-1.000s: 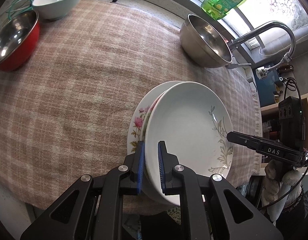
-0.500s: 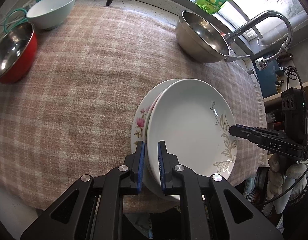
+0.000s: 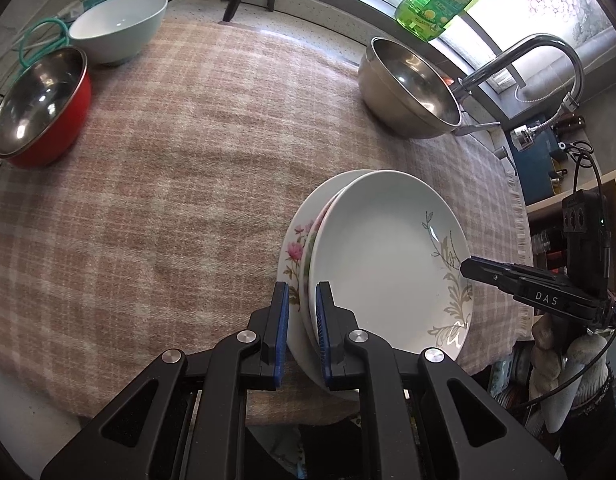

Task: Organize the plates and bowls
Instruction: 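Lower the leaf-pattern plate onto the stack and hold it settled, then open both tools and move them to the steel mixing bowl rim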

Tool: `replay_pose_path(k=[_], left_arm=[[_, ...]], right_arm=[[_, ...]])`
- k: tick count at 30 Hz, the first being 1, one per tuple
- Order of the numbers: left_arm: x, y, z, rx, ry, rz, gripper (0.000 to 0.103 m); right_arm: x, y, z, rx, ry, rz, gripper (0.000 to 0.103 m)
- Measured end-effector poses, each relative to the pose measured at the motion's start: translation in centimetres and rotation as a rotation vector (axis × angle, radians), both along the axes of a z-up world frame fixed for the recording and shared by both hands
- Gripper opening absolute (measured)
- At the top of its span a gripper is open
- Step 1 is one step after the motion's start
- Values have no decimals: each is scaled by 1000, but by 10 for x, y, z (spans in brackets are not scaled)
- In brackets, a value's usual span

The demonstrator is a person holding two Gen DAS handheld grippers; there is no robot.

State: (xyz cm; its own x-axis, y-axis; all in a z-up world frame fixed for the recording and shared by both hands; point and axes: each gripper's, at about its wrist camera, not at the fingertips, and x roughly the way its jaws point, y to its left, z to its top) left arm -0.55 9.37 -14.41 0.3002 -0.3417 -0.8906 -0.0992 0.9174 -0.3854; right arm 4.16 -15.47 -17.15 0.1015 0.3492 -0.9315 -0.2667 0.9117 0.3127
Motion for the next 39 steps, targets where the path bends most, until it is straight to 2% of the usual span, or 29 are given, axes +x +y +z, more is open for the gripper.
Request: replay_pose_path(k=[13, 25, 32, 39], left_arm=[[3, 3, 8, 45, -37, -6, 11], [23, -4, 35, 196, -160, -33, 11], [37, -5, 45, 234, -201, -35, 11], [50, -8, 54, 259, -233, -46, 12]], right_arm=[[-10, 3, 28, -42, -134, 5, 11], [-2, 1, 51, -1, -237, -48, 11], [7, 2, 66, 14, -285, -52, 11], [21, -7, 83, -14, -323, -80, 11]])
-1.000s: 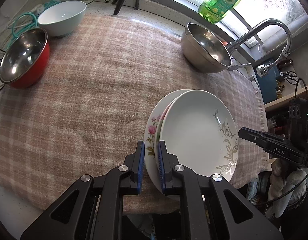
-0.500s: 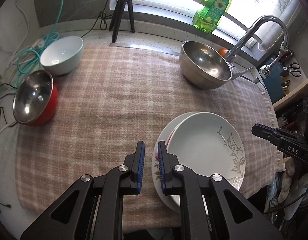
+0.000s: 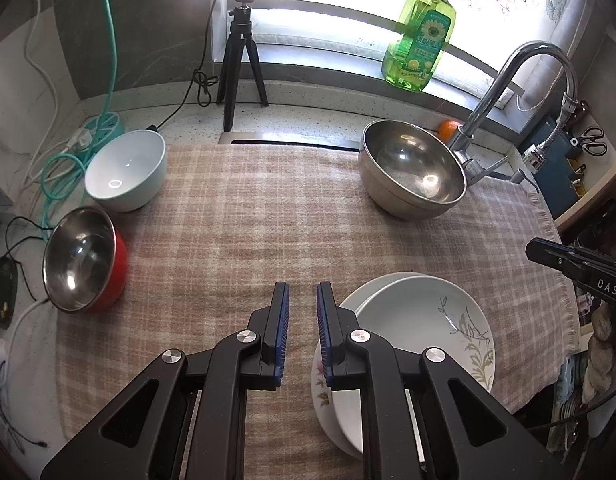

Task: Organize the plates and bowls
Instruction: 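Open both tools and move them to the steel mixing bowl rim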

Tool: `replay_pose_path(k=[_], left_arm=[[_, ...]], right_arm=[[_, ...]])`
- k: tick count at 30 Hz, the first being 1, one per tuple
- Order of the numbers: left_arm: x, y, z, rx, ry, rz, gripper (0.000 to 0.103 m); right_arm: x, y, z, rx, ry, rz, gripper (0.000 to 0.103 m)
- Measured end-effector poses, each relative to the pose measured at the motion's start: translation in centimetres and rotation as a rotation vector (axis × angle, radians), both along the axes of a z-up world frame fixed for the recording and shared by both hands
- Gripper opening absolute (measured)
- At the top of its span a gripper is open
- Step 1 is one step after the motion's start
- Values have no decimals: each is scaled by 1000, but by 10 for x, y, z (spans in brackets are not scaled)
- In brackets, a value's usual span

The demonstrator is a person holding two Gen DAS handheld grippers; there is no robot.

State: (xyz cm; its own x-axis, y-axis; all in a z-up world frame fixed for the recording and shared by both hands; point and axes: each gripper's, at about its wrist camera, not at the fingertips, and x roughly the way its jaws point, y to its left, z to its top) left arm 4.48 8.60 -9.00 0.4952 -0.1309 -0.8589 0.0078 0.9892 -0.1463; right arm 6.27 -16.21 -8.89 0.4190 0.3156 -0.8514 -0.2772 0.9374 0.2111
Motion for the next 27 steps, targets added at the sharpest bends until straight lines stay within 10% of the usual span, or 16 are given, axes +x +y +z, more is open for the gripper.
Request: replay_pose_path(k=[10, 27], left_arm=[[22, -1, 2, -58, 22, -12, 13], [85, -17, -5, -200, 98, -58, 18]], right_arm=[[22, -16, 2, -13, -12, -43, 35], [80, -28, -7, 85, 24, -85, 35]])
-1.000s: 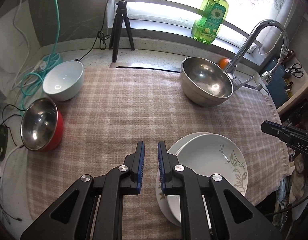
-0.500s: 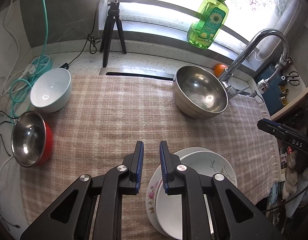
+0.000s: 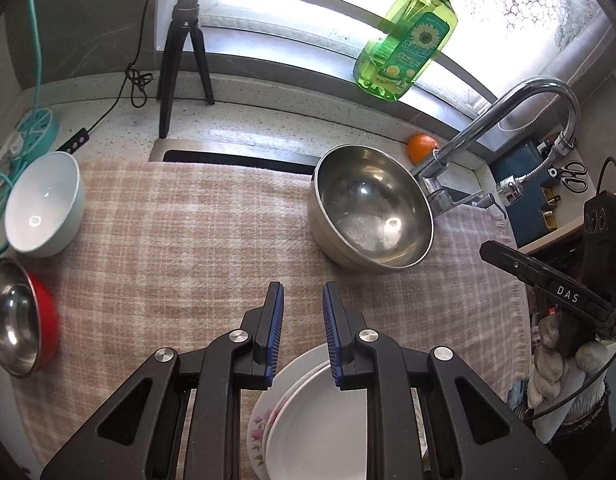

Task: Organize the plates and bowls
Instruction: 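Open both tools and move them to the steel mixing bowl rim, then close both tools on the rim of the steel mixing bowl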

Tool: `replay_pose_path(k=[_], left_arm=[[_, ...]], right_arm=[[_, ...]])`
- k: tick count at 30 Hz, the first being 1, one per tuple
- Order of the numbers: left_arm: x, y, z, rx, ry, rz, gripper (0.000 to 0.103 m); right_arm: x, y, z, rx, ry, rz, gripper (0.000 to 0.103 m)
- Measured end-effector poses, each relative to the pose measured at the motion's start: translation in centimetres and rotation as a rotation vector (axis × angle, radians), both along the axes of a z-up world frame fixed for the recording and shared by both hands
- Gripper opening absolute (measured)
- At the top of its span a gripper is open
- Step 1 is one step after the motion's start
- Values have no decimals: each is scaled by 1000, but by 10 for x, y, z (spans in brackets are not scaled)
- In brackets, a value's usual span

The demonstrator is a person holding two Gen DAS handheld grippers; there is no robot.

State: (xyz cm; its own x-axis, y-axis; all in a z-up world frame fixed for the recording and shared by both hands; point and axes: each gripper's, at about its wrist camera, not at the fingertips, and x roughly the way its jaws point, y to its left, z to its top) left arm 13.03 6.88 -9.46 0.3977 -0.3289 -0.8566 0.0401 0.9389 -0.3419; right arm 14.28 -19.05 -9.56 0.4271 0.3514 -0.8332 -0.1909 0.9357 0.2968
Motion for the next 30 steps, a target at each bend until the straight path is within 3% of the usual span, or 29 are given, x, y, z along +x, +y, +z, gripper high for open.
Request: replay_pose_path(k=[6, 16, 27, 30], left_arm=[[27, -13, -10, -50, 38, -11, 18], [68, -26, -26, 2, 56, 0, 18], [93, -26, -47, 0, 104, 15, 18], [95, -25, -52, -2, 116, 13, 18]], right_arm=[[24, 12, -7, -45, 25, 31, 35], [53, 21, -23, -128, 51, 20, 35], [70, 18, -39, -79, 97, -32, 35], [73, 21, -44, -87, 109, -21, 30]])
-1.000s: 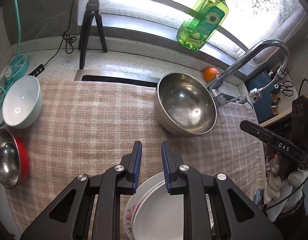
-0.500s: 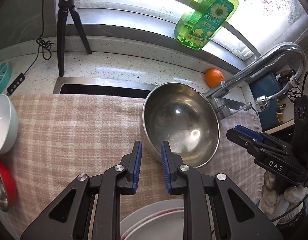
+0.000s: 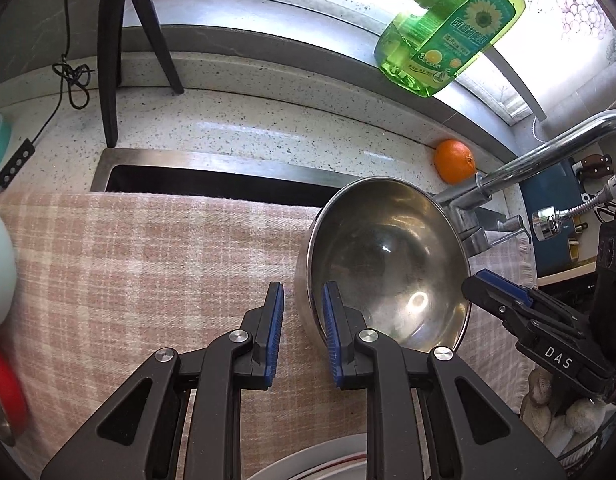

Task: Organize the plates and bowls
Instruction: 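Close both tools on the rim of the steel mixing bowl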

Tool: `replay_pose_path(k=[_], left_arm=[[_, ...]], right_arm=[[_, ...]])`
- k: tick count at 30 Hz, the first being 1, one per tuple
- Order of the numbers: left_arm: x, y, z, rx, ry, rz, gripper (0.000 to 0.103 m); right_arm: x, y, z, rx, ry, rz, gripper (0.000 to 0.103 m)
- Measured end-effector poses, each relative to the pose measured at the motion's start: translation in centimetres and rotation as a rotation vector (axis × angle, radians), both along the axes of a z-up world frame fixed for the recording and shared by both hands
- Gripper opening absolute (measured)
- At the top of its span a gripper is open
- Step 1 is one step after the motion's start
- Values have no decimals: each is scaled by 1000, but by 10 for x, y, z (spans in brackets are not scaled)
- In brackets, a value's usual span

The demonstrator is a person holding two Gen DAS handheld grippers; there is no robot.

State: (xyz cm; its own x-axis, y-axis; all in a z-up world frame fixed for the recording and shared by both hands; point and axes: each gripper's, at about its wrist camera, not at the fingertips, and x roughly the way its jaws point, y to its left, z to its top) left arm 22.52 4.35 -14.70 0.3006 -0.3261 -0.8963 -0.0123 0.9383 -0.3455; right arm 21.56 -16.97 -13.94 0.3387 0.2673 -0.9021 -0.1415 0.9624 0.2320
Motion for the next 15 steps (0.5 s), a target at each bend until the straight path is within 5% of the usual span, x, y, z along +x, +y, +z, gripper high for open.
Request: replay_pose_path(k=[15], left_arm=[[1, -3, -6, 8, 1, -16, 12]], right_arm=[[7, 3, -10, 12, 34, 2, 11]])
